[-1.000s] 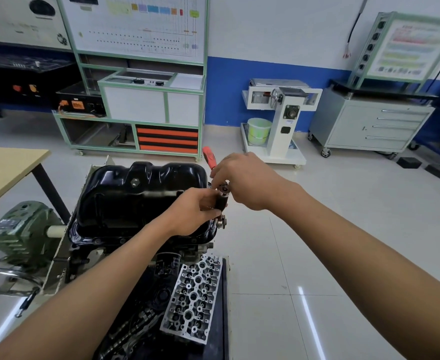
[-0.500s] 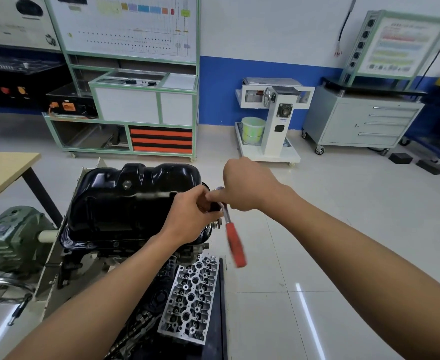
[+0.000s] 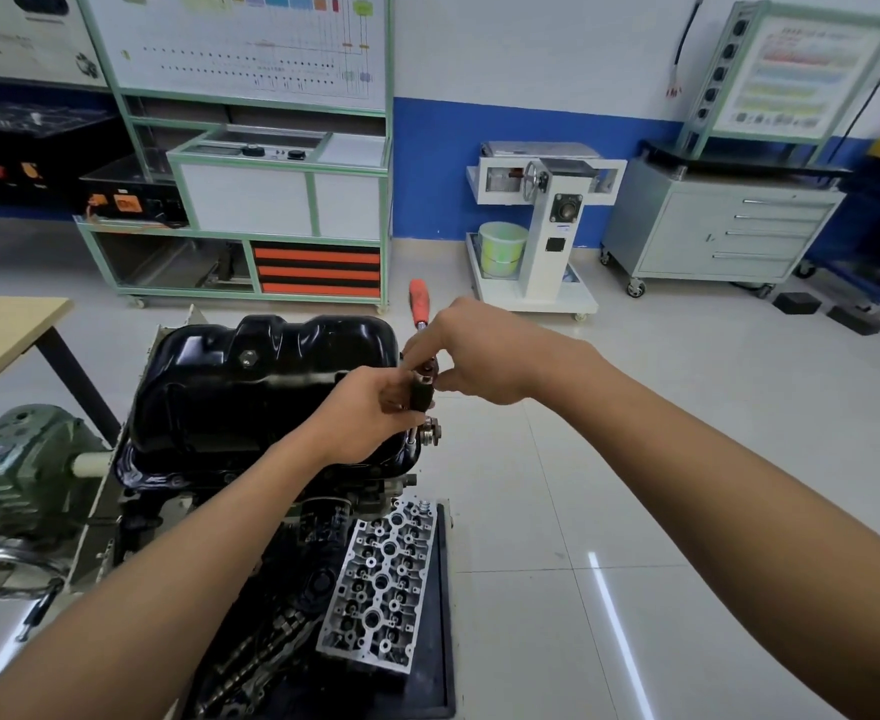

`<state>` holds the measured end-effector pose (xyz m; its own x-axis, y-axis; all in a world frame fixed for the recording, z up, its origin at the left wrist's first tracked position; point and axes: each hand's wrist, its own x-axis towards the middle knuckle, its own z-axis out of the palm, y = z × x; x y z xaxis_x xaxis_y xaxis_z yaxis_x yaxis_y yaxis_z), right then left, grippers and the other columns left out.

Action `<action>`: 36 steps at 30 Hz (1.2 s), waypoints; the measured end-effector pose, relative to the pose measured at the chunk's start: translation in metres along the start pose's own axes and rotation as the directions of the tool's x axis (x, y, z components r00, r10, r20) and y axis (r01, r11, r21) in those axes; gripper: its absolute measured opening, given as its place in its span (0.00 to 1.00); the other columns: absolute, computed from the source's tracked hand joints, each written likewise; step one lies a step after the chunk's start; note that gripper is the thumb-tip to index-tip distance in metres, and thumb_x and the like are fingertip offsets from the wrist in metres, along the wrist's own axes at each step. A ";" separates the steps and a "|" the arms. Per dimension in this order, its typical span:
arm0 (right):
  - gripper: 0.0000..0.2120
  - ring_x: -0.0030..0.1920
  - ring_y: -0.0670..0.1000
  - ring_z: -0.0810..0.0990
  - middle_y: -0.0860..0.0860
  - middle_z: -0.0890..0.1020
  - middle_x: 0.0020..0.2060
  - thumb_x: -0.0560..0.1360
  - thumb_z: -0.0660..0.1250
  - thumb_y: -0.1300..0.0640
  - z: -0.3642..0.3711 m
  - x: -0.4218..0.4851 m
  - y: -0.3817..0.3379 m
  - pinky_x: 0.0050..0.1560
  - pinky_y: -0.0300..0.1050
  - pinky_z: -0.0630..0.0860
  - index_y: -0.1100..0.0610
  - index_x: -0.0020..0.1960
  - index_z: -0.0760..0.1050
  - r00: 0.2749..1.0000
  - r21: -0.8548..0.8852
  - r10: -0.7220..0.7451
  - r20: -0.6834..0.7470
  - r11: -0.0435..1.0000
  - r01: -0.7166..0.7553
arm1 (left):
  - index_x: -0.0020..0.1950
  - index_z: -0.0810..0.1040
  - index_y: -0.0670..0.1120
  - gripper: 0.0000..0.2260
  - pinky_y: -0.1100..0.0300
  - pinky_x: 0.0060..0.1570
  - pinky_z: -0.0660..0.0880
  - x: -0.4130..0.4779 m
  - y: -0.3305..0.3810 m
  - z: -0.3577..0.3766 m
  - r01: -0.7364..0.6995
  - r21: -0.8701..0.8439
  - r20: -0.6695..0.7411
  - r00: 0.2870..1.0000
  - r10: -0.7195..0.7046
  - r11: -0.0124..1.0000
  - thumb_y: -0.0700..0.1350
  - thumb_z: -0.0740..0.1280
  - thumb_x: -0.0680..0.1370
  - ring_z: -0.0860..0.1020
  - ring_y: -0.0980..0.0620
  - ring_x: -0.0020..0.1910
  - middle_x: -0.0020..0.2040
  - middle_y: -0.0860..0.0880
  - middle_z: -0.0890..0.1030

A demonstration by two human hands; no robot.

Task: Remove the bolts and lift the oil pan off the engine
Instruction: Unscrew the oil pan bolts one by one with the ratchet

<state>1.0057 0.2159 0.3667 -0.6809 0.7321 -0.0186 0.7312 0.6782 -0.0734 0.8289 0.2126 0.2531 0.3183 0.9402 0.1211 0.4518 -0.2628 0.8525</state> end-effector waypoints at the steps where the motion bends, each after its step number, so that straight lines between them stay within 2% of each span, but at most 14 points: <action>1: 0.13 0.53 0.53 0.78 0.47 0.82 0.48 0.76 0.73 0.57 0.000 0.001 -0.001 0.48 0.50 0.76 0.48 0.59 0.83 0.999 -0.010 0.040 -0.019 0.999 -0.040 | 0.59 0.83 0.45 0.12 0.57 0.60 0.79 -0.001 -0.001 0.002 -0.013 -0.007 -0.033 0.999 0.012 1.000 0.35 0.74 0.77 0.85 0.54 0.51 0.50 0.51 0.87; 5: 0.16 0.39 0.54 0.75 0.48 0.69 0.36 0.75 0.68 0.39 0.009 0.009 -0.011 0.33 0.44 0.65 0.53 0.45 0.77 0.950 -0.172 0.263 -0.171 0.941 -0.292 | 0.50 0.83 0.46 0.09 0.50 0.53 0.81 0.000 -0.004 0.012 -0.038 -0.037 -0.170 0.985 0.031 0.999 0.35 0.77 0.73 0.84 0.48 0.45 0.43 0.49 0.86; 7: 0.23 0.31 0.51 0.70 0.48 0.67 0.33 0.76 0.65 0.36 0.017 0.010 -0.016 0.29 0.43 0.58 0.53 0.35 0.67 0.910 -0.110 0.357 -0.211 0.916 -0.385 | 0.45 0.82 0.57 0.17 0.52 0.45 0.82 0.000 -0.003 0.019 -0.056 -0.049 -0.234 0.971 0.043 0.997 0.36 0.81 0.70 0.83 0.46 0.41 0.41 0.49 0.85; 9: 0.25 0.29 0.50 0.68 0.49 0.69 0.32 0.75 0.65 0.35 0.022 0.010 -0.019 0.28 0.42 0.58 0.52 0.33 0.63 0.872 0.025 0.439 -0.217 0.896 -0.444 | 0.43 0.80 0.65 0.23 0.62 0.40 0.79 0.001 -0.005 0.023 -0.090 -0.042 -0.292 0.954 0.073 0.995 0.38 0.83 0.67 0.82 0.52 0.38 0.39 0.52 0.84; 11: 0.24 0.30 0.49 0.69 0.50 0.70 0.32 0.75 0.67 0.37 0.021 0.011 -0.022 0.28 0.42 0.59 0.53 0.33 0.63 0.866 0.089 0.459 -0.200 0.888 -0.450 | 0.43 0.80 0.64 0.21 0.64 0.37 0.76 0.002 -0.009 0.025 -0.103 -0.021 -0.318 0.944 0.091 0.994 0.40 0.83 0.67 0.78 0.57 0.34 0.37 0.54 0.82; 14: 0.20 0.31 0.49 0.69 0.50 0.69 0.33 0.75 0.70 0.47 0.014 0.012 -0.029 0.28 0.42 0.58 0.52 0.34 0.63 0.899 0.060 0.405 -0.166 0.914 -0.401 | 0.43 0.79 0.50 0.12 0.49 0.39 0.77 0.005 -0.012 0.025 -0.057 0.071 -0.295 0.953 0.075 0.996 0.42 0.82 0.70 0.77 0.47 0.36 0.38 0.48 0.81; 16: 0.19 0.30 0.49 0.68 0.50 0.69 0.33 0.75 0.71 0.54 0.010 0.011 -0.030 0.28 0.42 0.57 0.52 0.33 0.63 0.936 -0.002 0.325 -0.133 0.944 -0.329 | 0.43 0.79 0.45 0.10 0.47 0.41 0.77 0.007 -0.011 0.023 -0.032 0.079 -0.223 0.974 0.049 0.996 0.42 0.80 0.72 0.77 0.47 0.37 0.38 0.45 0.81; 18: 0.15 0.32 0.51 0.71 0.51 0.72 0.33 0.74 0.70 0.59 0.004 0.009 -0.027 0.28 0.41 0.61 0.53 0.33 0.69 0.968 -0.072 0.232 -0.095 0.968 -0.239 | 0.43 0.80 0.48 0.07 0.59 0.40 0.77 0.007 -0.008 0.019 -0.039 0.047 -0.126 0.991 0.045 0.998 0.40 0.77 0.75 0.78 0.58 0.36 0.37 0.53 0.82; 20: 0.07 0.41 0.55 0.78 0.53 0.81 0.41 0.74 0.70 0.64 -0.002 0.008 -0.017 0.35 0.46 0.74 0.54 0.43 0.82 0.989 -0.130 0.149 -0.004 0.980 -0.148 | 0.47 0.80 0.53 0.11 0.71 0.46 0.77 0.005 -0.005 0.012 -0.039 -0.015 -0.032 0.999 0.039 0.999 0.37 0.75 0.77 0.83 0.60 0.44 0.43 0.57 0.85; 23: 0.19 0.52 0.55 0.79 0.51 0.83 0.54 0.75 0.69 0.68 -0.003 0.005 -0.007 0.53 0.53 0.78 0.49 0.60 0.83 0.998 -0.046 0.043 0.044 0.998 -0.041 | 0.51 0.81 0.52 0.11 0.69 0.53 0.78 0.005 -0.005 0.003 -0.031 -0.029 -0.004 1.000 0.031 0.999 0.35 0.73 0.77 0.85 0.54 0.49 0.48 0.50 0.86; 26: 0.18 0.54 0.54 0.79 0.50 0.83 0.55 0.76 0.68 0.68 0.002 0.005 -0.004 0.54 0.53 0.77 0.50 0.60 0.83 1.000 0.010 0.013 0.008 1.000 -0.013 | 0.49 0.82 0.49 0.09 0.69 0.50 0.78 0.005 -0.007 0.004 -0.037 -0.034 -0.051 0.998 0.035 0.999 0.36 0.75 0.76 0.85 0.53 0.45 0.45 0.50 0.86; 29: 0.03 0.49 0.57 0.77 0.53 0.81 0.47 0.78 0.69 0.59 0.006 0.008 -0.006 0.47 0.53 0.76 0.52 0.50 0.79 0.997 -0.008 0.075 -0.030 0.997 -0.075 | 0.47 0.82 0.50 0.10 0.59 0.50 0.81 0.005 -0.013 0.009 -0.043 -0.036 -0.170 0.985 0.036 0.998 0.38 0.79 0.73 0.84 0.52 0.42 0.40 0.52 0.85; 32: 0.15 0.37 0.55 0.72 0.51 0.70 0.36 0.79 0.64 0.43 0.015 0.012 -0.015 0.33 0.45 0.64 0.52 0.43 0.68 0.953 -0.143 0.264 -0.149 0.948 -0.285 | 0.43 0.81 0.54 0.13 0.55 0.44 0.80 0.006 -0.015 0.016 -0.044 -0.012 -0.282 0.959 0.039 0.999 0.40 0.81 0.70 0.82 0.52 0.39 0.39 0.53 0.84; 36: 0.23 0.29 0.50 0.67 0.50 0.68 0.32 0.79 0.61 0.40 0.032 0.014 -0.024 0.28 0.43 0.57 0.55 0.33 0.64 0.865 0.055 0.457 -0.209 0.888 -0.456 | 0.37 0.76 0.63 0.25 0.61 0.35 0.71 0.008 -0.016 0.030 -0.115 -0.008 -0.375 0.921 0.104 0.993 0.31 0.78 0.68 0.74 0.58 0.32 0.34 0.59 0.80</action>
<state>0.9772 0.2081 0.3359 -0.2462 0.9562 0.1585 0.9578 0.2650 -0.1111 0.8492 0.2179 0.2255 0.0272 0.9200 0.3910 0.4055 -0.3677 0.8369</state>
